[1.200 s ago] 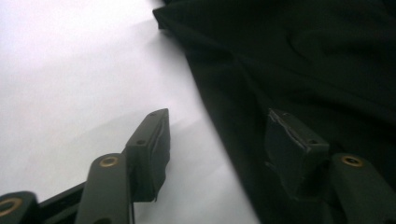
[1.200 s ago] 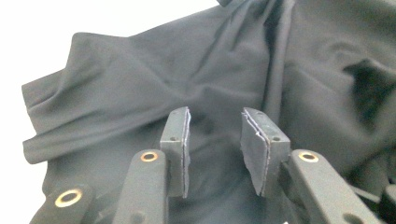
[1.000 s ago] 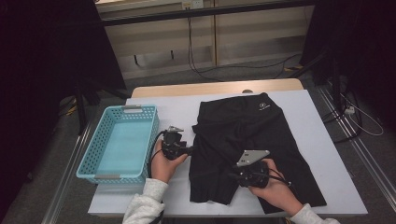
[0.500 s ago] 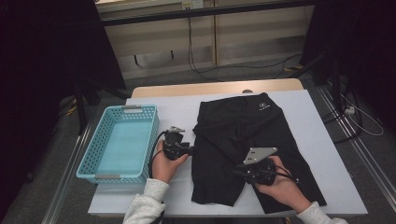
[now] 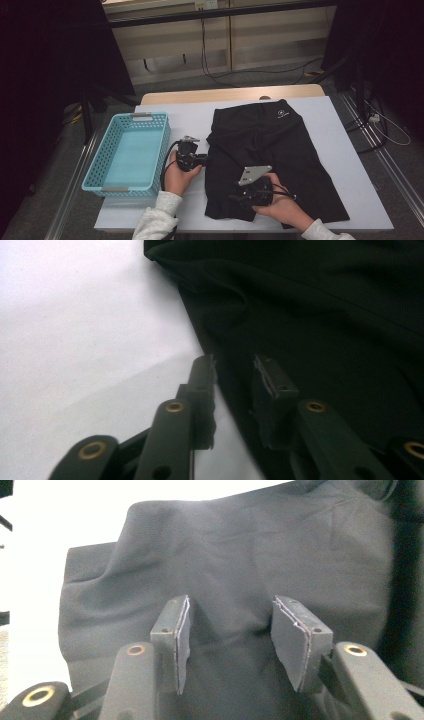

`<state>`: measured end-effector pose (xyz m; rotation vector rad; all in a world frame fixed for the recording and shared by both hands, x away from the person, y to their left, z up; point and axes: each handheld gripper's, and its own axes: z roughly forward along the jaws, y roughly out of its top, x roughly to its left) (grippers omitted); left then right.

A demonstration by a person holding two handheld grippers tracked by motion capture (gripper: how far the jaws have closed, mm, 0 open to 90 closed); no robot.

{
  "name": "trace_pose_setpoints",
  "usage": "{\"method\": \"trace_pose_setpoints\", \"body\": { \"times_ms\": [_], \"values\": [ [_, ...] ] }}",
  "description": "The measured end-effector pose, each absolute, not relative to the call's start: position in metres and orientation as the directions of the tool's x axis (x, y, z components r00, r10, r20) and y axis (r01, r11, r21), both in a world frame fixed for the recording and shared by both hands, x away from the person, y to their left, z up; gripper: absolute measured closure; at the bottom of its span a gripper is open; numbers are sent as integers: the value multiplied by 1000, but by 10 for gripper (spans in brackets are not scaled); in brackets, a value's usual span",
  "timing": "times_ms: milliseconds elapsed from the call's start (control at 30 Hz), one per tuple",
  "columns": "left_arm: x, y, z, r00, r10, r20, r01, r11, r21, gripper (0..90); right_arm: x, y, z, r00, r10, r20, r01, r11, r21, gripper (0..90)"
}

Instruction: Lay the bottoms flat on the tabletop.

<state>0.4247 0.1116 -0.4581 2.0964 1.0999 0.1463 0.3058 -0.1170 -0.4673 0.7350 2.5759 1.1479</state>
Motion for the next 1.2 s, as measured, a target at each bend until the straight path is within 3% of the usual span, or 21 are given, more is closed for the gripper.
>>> {"method": "trace_pose_setpoints", "body": {
  "times_ms": [33,167,267,400,467,500,600,700,967,1200],
  "values": [
    [425,112,-458,619,751,-232,664,-342,665,730,305,-116,-467,-852,524,-5,347,572,744,657],
    [426,114,-459,607,753,-254,676,-323,662,753,306,-115,-468,-866,498,36,355,562,747,882],
    [429,116,-457,599,754,-271,684,-305,662,722,305,-115,-466,-874,483,60,363,565,741,890],
    [438,120,-447,576,770,-275,654,-233,720,563,298,-116,-464,-895,438,87,357,584,729,890],
    [446,118,-441,575,770,-278,635,-205,745,495,297,-115,-463,-894,442,77,352,584,732,854],
    [451,115,-438,576,768,-281,629,-196,752,452,298,-115,-463,-890,450,73,354,580,734,766],
    [467,103,-437,591,766,-252,617,-229,753,436,301,-116,-461,-876,478,62,363,568,738,618],
    [484,93,-440,590,770,-241,618,-239,749,450,306,-121,-458,-865,499,58,368,552,748,557],
    [516,82,-459,574,792,-211,637,-269,722,574,313,-127,-458,-849,525,60,380,527,760,460],
    [527,77,-463,571,791,-219,647,-269,713,729,314,-128,-458,-852,521,52,371,529,763,446]
  ]
}}
